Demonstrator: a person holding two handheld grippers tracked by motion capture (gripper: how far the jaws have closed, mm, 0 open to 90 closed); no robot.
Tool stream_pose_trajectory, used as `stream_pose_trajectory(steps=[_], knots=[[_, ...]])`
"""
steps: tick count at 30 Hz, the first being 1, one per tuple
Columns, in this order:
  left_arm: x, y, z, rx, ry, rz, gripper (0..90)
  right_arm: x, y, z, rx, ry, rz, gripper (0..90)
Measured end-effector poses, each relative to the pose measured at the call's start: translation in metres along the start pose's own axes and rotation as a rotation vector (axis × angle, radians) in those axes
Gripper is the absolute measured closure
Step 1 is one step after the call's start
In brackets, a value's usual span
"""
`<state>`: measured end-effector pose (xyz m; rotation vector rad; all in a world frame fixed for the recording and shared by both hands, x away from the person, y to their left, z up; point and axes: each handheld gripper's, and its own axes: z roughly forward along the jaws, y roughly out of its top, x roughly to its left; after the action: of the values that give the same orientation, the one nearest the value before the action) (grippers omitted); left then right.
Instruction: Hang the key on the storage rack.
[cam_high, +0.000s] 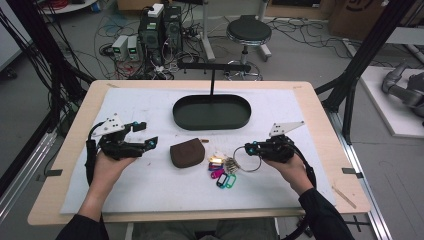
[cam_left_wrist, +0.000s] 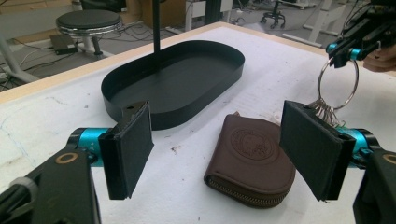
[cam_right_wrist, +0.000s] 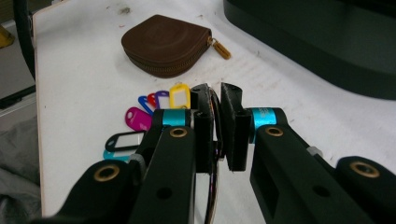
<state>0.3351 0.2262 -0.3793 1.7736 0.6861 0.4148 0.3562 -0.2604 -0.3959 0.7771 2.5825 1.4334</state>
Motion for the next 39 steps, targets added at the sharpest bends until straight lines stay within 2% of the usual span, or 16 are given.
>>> stream_pose_trajectory(steps=[18,23,39], knots=[[-0.003,0.000,-0.003,-0.009,-0.008,0.000,25.9,0.003,0.041,-0.014,0.004,-0.056,-0.075,84.8],[-0.004,0.000,-0.002,-0.011,-0.016,0.001,25.9,0.000,0.056,-0.019,0.002,-0.084,-0.105,84.8],[-0.003,0.000,-0.003,-0.020,-0.021,-0.001,25.9,-0.008,0.103,-0.034,-0.023,-0.125,-0.168,84.8]])
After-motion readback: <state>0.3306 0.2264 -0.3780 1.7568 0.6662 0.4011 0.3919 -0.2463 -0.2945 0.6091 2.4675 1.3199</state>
